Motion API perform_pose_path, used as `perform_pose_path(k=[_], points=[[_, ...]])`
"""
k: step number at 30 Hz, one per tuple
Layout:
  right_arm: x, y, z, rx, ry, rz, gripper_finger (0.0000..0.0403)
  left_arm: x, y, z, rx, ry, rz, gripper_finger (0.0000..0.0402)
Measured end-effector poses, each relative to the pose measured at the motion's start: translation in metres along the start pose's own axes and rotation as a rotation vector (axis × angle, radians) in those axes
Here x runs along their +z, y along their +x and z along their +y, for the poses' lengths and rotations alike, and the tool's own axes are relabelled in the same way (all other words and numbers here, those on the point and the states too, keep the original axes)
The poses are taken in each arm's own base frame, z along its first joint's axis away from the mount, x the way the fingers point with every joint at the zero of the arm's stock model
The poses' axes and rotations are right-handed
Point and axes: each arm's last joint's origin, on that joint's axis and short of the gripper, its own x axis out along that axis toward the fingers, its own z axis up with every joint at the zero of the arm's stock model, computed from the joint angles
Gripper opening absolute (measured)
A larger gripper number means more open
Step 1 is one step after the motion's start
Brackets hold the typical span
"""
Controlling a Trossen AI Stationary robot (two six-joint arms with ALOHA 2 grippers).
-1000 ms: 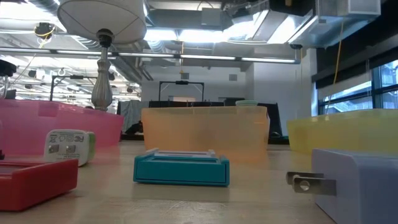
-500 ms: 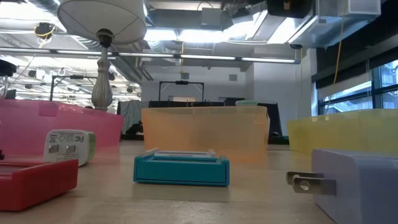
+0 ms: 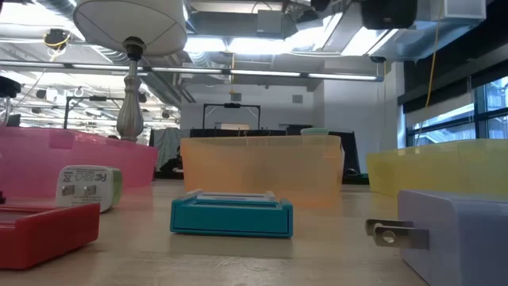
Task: Pick & Place Office items
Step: Put the orange hourglass into the orange bin
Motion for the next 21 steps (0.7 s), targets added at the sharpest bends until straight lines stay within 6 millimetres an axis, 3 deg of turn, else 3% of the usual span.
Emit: perform_pose_path(k=[7, 14, 21], points=[[-0.016, -0.052, -0.021, -0.100, -0.006, -0.031, 0.0354, -0.009, 0.020, 0.024, -0.086, -0.230, 0.055, 0.0207], [-0.041, -0.093, -0.039, -0.213, -0.001, -0.070, 0.0355, -0.035, 0.066, 0.042, -0.053, -0.496, 0.230, 0.0207], [-0.057, -0.119, -0.050, -0.242, -0.026, -0.105, 0.0355, -0.061, 0.114, 0.056, -0.116, -0.828, 0.471, 0.0207]])
